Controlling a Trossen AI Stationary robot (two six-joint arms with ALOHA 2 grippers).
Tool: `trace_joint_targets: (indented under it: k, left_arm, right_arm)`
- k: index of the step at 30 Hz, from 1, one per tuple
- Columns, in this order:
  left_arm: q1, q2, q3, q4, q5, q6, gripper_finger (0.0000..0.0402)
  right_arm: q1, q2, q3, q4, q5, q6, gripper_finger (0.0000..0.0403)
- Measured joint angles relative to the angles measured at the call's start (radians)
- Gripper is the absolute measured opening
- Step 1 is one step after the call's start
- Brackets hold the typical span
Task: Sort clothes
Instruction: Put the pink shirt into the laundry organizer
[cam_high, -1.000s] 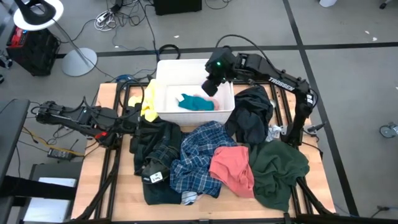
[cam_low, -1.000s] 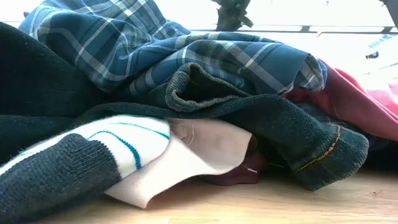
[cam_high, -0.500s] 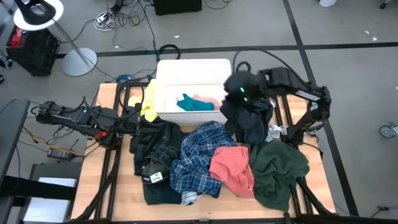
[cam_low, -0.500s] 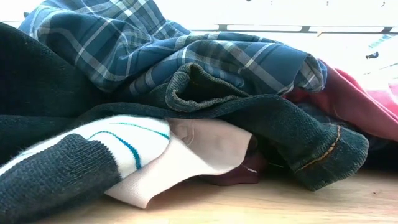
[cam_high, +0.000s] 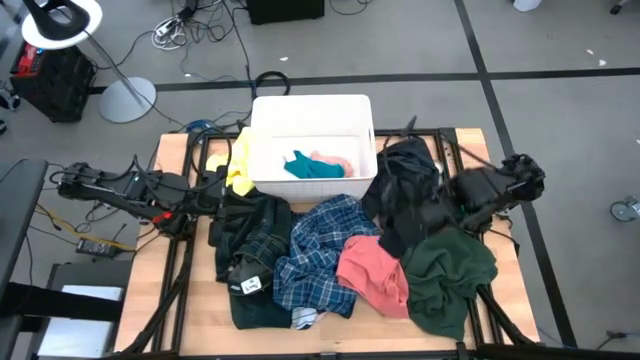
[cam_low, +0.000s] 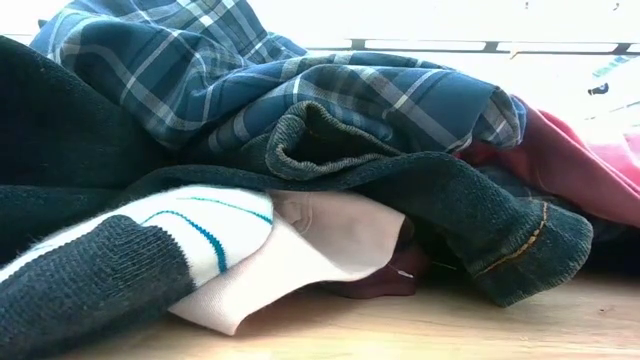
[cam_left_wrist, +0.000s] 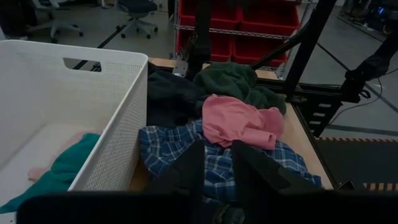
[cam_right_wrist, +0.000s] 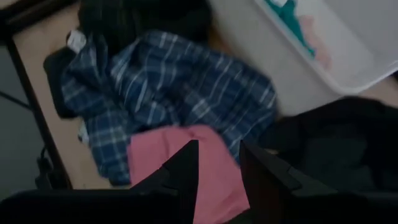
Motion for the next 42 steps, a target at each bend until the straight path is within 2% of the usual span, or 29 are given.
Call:
trace_joint_targets:
  k: [6, 17, 23, 34, 39, 42]
  left_arm:
    - [0.0, 0.0, 0.0, 0.0, 0.0, 0.0, 0.0087]
    - [0.0, 0.0, 0.0, 0.0, 0.0, -0.002, 0.0087]
    - [0.0, 0.0, 0.0, 0.0, -0.005, -0.002, 0.0087]
    - [0.0, 0.0, 0.0, 0.001, -0.006, -0.008, 0.0087]
    - [0.0, 0.0, 0.0, 0.001, -0.006, -0.01, 0.0087]
    - [0.0, 0.0, 0.0, 0.001, -0.006, -0.027, 0.0087]
  right_arm:
    - [0.093, 0.001, -0.109, 0.007, -0.013, 0.11, 0.0114]
    - [0.172, 0.002, -0.372, 0.166, -0.169, 0.148, 0.0131]
    - [0.172, 0.002, -0.538, 0.3, -0.224, 0.111, 0.0165]
    - [0.123, 0.002, -0.809, 0.551, -0.179, -0.081, 0.0245]
    - [0.077, 0.002, -0.9, 0.67, -0.179, -0.076, 0.0241]
    - [0.051, 0.002, -0.933, 0.732, -0.179, -0.078, 0.0205]
